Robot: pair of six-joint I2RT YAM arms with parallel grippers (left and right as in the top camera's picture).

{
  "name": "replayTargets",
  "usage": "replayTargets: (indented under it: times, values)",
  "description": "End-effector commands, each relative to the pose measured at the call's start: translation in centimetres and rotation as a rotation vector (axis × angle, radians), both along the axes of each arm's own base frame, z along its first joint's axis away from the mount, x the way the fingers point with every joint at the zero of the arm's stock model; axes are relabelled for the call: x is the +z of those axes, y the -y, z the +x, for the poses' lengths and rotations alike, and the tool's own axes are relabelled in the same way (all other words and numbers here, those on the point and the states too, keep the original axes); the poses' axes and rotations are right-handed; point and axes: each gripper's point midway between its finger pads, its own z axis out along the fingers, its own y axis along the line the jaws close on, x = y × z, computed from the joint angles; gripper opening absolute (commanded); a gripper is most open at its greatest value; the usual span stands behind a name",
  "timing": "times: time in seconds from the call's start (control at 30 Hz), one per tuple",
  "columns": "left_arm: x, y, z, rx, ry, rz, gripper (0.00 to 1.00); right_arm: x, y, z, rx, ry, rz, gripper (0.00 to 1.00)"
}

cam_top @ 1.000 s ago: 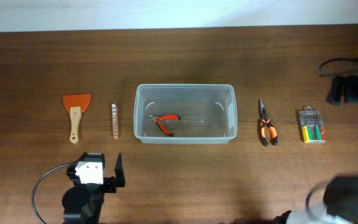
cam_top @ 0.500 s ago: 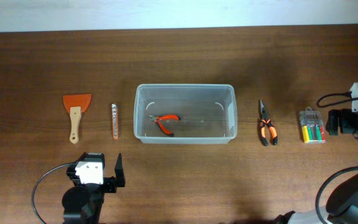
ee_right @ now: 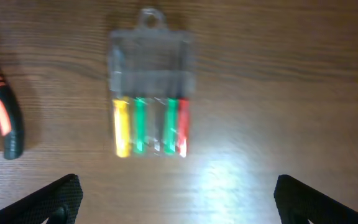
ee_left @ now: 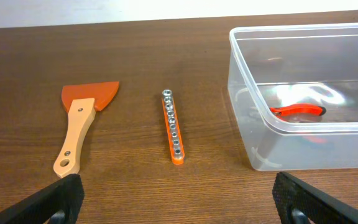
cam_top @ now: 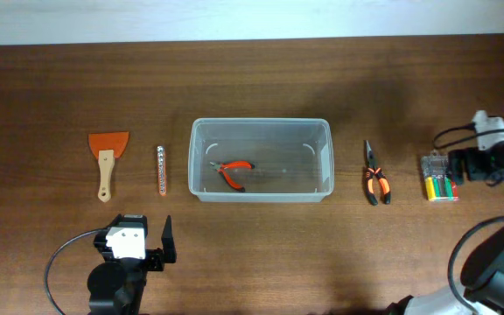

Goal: Pack container
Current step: 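Lower the right gripper and grasp the clear screwdriver case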

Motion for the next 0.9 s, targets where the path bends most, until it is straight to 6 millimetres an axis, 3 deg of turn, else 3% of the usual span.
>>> replayTargets:
  times: [0.0, 0.47, 0.87]
  values:
    - [-0.2, 0.3, 0.0, -0.014, 0.001, -0.006, 0.99, -0.8, -1.4, 1.3, 0.051, -0.011, 0.008, 0.99]
    - [-0.2, 0.3, 0.0, -0.014, 0.001, -0.006, 0.99, -6.9, -1.7, 0.7, -0.008, -0.165, 0.077, 0.99]
    - [-0.2, 0.3, 0.0, -0.014, 0.001, -0.006, 0.99, -7.2, -1.0, 0.8, -0.033, -0.168, 0.047, 0.99]
